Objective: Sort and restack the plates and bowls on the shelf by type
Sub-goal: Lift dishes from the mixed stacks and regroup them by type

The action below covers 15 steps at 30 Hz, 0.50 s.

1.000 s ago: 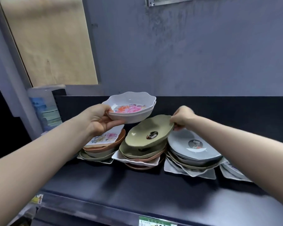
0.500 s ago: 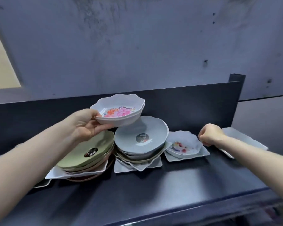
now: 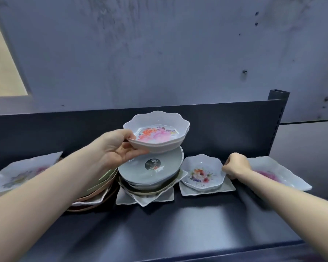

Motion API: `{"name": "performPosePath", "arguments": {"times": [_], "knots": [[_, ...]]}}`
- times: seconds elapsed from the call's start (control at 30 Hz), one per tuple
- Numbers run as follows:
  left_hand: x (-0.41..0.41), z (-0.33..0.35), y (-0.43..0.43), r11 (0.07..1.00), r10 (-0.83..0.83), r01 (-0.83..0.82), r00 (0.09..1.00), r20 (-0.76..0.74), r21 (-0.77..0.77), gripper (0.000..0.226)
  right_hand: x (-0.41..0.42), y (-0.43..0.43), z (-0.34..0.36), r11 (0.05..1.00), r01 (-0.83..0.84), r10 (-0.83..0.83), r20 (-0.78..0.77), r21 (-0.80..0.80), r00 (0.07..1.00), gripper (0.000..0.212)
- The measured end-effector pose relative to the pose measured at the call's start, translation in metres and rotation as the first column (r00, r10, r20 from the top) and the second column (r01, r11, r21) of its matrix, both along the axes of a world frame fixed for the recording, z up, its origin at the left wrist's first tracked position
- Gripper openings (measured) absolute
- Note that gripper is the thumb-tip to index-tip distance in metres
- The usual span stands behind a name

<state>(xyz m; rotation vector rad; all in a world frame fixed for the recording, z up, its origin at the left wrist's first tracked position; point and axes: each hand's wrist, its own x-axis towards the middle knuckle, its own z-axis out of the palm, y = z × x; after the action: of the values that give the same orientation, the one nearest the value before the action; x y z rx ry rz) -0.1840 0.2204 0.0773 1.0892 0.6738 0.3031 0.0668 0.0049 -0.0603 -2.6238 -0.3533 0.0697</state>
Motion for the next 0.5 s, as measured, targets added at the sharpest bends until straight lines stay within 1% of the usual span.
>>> {"name": "performPosePath", "arguments": {"times": [0.07,0.17,0.23,0.27,0.3,0.37,0.43,0.5], "knots": [[0.0,-0.004,-0.002,0.999,0.036,-0.036,0.999,-0.001,0.034,0.026,0.003,-0.002,0.017,0.998,-0.035,0.034,0.017,0.048,0.999,0.015],[-0.001,-0.009,-0.004,0.99,0.088,-0.084,0.996,-0.024,0.11,0.021,0.008,-0.009,0.061,0.993,-0.11,0.1,0.188,0.046,0.977,0.013],[-0.002,-0.012,-0.005,0.982,0.119,-0.111,0.992,-0.046,0.154,0.018,0.011,-0.015,0.099,0.99,-0.127,0.103,0.291,0.064,0.951,0.013],[-0.002,-0.014,-0.005,0.978,0.135,-0.125,0.989,-0.053,0.165,0.016,0.012,-0.017,0.117,0.988,-0.128,0.095,0.315,0.086,0.944,0.014],[-0.002,-0.015,-0.006,0.976,0.148,-0.136,0.987,-0.059,0.172,0.013,0.013,-0.019,0.133,0.984,-0.125,0.079,0.321,0.127,0.944,0.015],[-0.001,-0.018,-0.01,0.972,0.167,-0.152,0.983,-0.071,0.179,0.011,0.014,-0.02,0.16,0.95,-0.128,0.043,0.288,0.285,0.957,0.014],[0.0,-0.02,-0.014,0.969,0.184,-0.169,0.98,-0.072,0.179,0.012,0.011,-0.015,0.177,0.876,-0.127,0.035,0.2,0.466,0.979,0.008],[0.002,-0.023,-0.02,0.968,0.186,-0.171,0.98,-0.071,0.183,0.013,-0.001,-0.005,0.183,0.819,-0.129,0.086,0.103,0.559,0.991,0.005]]}}
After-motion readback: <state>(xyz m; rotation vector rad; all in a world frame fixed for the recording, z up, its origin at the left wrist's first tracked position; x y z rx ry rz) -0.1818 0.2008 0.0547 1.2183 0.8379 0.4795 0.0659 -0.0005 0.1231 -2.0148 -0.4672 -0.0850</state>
